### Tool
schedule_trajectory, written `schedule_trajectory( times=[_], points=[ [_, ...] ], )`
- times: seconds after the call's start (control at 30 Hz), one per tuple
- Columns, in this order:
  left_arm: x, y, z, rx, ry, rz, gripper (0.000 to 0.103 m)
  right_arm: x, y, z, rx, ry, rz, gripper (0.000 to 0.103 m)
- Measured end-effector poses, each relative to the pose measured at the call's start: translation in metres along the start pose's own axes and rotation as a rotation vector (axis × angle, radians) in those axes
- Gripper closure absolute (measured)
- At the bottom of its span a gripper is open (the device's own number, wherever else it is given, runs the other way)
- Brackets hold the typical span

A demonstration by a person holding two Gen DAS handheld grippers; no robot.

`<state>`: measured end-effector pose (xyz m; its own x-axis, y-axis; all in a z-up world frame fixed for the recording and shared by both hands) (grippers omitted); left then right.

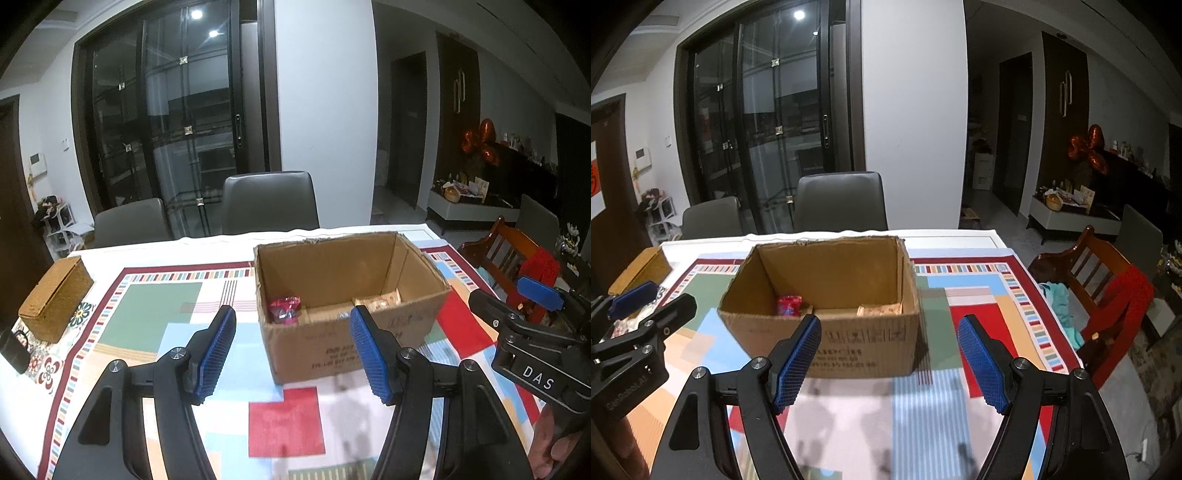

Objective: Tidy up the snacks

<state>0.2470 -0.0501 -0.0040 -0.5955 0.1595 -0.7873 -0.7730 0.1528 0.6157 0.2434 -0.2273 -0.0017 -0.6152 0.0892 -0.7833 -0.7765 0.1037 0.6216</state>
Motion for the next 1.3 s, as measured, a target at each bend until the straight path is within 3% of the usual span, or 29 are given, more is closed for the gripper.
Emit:
schedule_trajectory(
  times=[0.63, 1.3],
  points=[
    [0.066, 0.058, -0.008, 0.013, 0.006, 0.005, 0.04, 0.064, 0.056, -0.003, 0.002, -0.01, -0.011, 0.025],
    [0.136, 0.112, -0.012, -0.022, 0.017, 0.054, 0.04, 0.132, 0.111, -0.006, -0.006, -0.03, 0.013, 0.025]
  ],
)
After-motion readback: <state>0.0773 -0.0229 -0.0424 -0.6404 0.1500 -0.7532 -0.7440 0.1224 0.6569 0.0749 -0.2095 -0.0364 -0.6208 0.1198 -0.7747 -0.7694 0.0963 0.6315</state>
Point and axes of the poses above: each gripper's, at about its wrist camera, not at the fingertips, and y roughly against the way its jaws point, z to its left, x to its underside, the point moved 3 cm from there along -y, roughly the way its jaws point, and after that the axes turned 5 degrees about z, right-handed, at the moved point
